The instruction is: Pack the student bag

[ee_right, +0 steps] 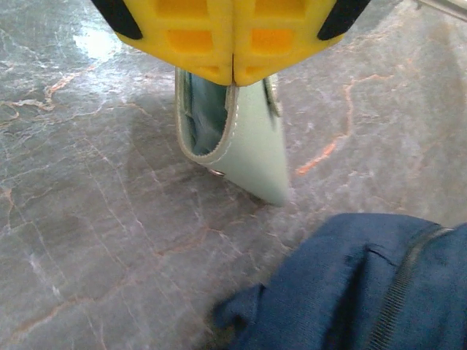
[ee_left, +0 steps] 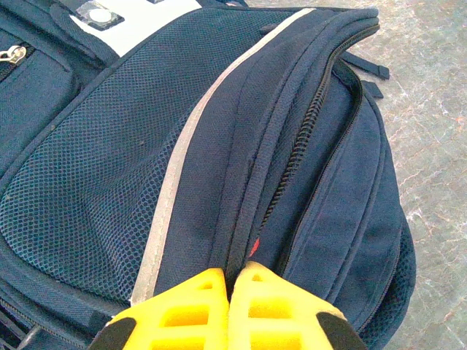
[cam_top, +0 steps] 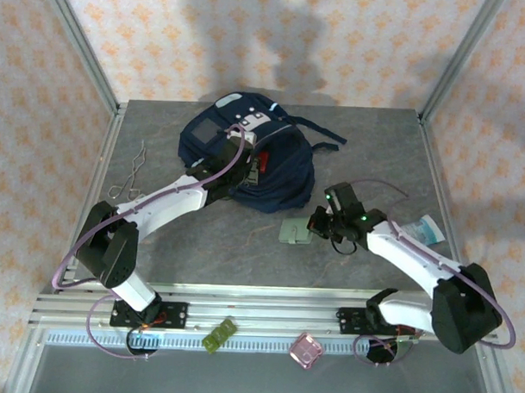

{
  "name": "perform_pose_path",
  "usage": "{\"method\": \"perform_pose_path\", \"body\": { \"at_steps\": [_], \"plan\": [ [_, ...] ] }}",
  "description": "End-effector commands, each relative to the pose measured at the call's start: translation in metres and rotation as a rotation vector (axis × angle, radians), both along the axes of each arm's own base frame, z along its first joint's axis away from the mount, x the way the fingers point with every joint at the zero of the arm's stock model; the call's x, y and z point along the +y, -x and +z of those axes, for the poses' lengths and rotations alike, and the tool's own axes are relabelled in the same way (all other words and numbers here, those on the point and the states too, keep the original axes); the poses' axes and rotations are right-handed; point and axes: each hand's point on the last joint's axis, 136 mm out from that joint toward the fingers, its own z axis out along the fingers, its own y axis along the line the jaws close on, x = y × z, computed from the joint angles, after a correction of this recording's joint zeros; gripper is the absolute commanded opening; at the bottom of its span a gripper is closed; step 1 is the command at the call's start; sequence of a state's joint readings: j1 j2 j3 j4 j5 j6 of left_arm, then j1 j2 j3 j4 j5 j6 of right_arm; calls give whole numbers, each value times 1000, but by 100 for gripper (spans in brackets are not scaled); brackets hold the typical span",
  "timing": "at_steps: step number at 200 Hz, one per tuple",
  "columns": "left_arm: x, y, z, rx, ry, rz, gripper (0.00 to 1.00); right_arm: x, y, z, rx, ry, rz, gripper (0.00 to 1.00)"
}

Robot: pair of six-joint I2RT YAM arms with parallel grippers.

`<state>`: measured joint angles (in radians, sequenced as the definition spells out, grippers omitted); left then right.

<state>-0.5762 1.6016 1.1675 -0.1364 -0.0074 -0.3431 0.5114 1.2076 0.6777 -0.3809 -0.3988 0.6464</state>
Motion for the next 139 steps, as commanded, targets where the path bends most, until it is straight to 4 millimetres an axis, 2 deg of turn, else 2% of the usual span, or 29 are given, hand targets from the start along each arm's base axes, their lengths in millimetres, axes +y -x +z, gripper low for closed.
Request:
{"method": "perform_pose_path", "body": {
  "at_steps": [1,20,37,55,78,103,139],
  "plan": [
    [-14,-4,13,-37,58,-13,0,2,-8,-2,-36,-13,-7,14],
    [-15,-3,11,-28,66,-16,0,-1,-12,-13,-26,14,-21,16],
    [-17,-3,9,-23,72,-20,0,-4,-11,-23,-3,45,-31,24],
    [-17,-2,9,-24,74,-20,0,-11,-14,-30,3,90,-42,38],
    [-18,-3,7,-20,75,-22,0,-14,-19,-36,1,135,-31,48],
    [-18,-2,7,-20,78,-20,0,-12,-23,-46,17,147,-20,49],
    [-16,-1,7,-21,75,-16,0,-2,-32,-44,2,121,-6,49]
  ]
}}
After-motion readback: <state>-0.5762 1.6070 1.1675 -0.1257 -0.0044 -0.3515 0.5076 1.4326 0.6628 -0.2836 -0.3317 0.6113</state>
